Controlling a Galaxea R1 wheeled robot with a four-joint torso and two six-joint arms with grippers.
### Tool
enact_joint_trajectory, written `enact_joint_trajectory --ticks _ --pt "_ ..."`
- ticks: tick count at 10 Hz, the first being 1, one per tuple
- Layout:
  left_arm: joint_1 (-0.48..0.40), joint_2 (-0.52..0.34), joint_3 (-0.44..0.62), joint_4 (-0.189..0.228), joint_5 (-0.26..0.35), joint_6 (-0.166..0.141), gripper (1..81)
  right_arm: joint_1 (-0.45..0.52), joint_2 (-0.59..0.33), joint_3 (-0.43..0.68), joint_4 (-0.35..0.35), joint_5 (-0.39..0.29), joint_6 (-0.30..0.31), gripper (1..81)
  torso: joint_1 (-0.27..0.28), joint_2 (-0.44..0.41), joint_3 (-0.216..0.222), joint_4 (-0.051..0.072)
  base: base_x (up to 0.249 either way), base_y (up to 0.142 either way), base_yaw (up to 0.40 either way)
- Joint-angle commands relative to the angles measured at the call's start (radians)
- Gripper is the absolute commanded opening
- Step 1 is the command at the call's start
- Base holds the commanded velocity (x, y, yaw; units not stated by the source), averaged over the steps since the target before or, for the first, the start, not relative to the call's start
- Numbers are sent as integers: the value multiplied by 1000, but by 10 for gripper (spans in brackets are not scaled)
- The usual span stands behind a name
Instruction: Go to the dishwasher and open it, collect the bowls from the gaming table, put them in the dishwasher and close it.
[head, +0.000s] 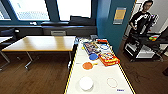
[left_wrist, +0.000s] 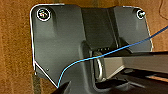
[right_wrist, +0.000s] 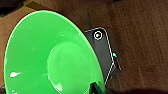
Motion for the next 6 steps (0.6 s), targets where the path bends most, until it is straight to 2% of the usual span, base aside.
enact_joint_trajectory --ticks 1,3,6 --pt "-22 -47 95 10 53 5 811 -76 112 -163 -145 -1 -6 10 0 0 0 0 0 0 0" --pt "-21 -140 246 10 53 0 811 -99 145 -209 -174 22 -6 10 0 0 0 0 0 0 0" --pt "-21 -348 511 -2 38 -4 811 -112 174 -253 -174 42 -5 10 0 0 1 0 0 0 0"
